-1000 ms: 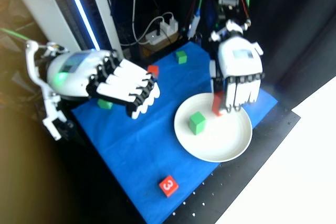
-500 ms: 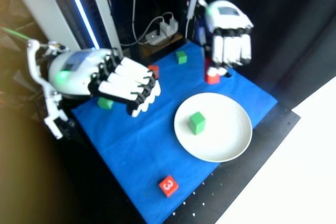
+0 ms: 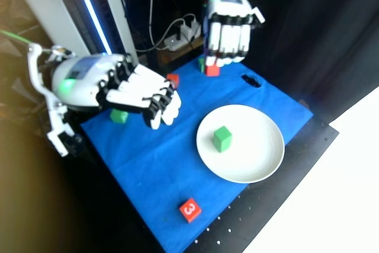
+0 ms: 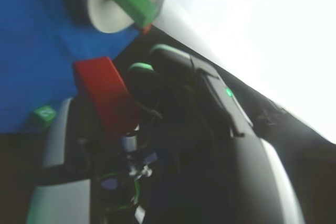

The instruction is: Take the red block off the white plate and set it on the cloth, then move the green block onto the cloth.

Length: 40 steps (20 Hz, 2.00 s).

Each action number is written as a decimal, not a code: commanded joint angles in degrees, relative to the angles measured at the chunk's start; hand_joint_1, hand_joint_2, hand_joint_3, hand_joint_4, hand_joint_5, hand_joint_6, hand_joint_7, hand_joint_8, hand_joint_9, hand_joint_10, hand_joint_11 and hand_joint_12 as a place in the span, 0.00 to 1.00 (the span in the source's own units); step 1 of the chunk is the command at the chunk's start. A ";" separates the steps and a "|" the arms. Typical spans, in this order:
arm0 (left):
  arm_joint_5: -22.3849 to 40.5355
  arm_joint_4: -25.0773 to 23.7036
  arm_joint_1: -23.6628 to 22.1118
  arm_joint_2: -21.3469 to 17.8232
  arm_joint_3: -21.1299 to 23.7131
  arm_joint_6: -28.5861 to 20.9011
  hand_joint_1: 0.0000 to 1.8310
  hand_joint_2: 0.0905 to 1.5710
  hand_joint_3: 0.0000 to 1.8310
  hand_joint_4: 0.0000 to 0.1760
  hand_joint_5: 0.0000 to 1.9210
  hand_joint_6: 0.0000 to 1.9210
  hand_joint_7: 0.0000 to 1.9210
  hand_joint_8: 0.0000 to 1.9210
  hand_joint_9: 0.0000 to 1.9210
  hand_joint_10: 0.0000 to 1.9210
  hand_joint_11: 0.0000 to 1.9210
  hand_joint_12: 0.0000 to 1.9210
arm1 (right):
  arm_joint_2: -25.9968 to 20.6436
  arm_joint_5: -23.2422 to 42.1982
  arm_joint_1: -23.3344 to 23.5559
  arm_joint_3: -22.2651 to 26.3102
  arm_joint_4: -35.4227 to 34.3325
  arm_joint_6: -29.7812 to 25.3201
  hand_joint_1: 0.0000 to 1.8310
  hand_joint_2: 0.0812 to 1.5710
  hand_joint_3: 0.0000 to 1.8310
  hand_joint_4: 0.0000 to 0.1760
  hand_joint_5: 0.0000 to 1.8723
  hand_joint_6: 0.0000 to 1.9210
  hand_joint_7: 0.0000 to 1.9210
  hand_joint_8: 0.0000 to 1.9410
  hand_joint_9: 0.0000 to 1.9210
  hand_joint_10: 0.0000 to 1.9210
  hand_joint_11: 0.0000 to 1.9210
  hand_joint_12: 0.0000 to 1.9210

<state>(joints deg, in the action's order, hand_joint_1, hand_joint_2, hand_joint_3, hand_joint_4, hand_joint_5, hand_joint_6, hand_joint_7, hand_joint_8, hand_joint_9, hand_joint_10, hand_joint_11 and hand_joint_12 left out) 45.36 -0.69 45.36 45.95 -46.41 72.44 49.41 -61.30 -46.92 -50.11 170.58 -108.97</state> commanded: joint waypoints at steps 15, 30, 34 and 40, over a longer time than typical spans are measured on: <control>5.08 0.84 1.40 0.35 0.54 0.11 0.35 0.69 0.00 0.34 0.27 0.00 0.23 0.00 0.19 0.11 0.00 0.62 | -0.21 -6.83 0.82 0.15 1.24 0.23 0.52 0.45 0.17 0.00 0.33 0.41 0.30 0.49 0.25 0.61 0.15 0.88; 18.66 16.86 -0.27 1.98 -3.42 12.26 0.36 0.71 0.00 0.69 0.08 0.00 0.07 0.00 0.07 0.00 0.00 0.25 | 4.00 -0.50 6.21 -4.91 0.34 0.21 0.62 0.54 0.04 0.00 0.30 0.27 0.29 0.40 0.23 0.56 0.12 0.83; 19.98 20.28 -0.17 1.93 -5.03 12.26 0.40 0.68 0.00 0.80 0.09 0.00 0.08 0.00 0.07 0.00 0.00 0.27 | 8.79 5.25 10.50 -9.64 0.38 0.21 0.57 0.55 0.00 0.00 0.36 0.06 0.30 0.32 0.22 0.55 0.14 0.85; 20.82 23.66 0.01 1.61 -6.27 12.26 0.39 0.67 0.00 0.91 0.11 0.00 0.10 0.00 0.09 0.02 0.00 0.44 | 15.28 13.56 14.91 -15.91 0.38 0.20 0.57 0.55 0.00 0.00 0.36 0.00 0.36 0.06 0.25 0.44 0.15 0.78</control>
<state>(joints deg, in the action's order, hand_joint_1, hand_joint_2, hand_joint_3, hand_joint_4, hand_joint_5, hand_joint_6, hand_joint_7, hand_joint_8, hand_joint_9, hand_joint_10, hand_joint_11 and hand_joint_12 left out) 59.31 24.93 45.89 47.81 -52.53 84.51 64.93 -41.65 -32.84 -66.39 169.90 -108.97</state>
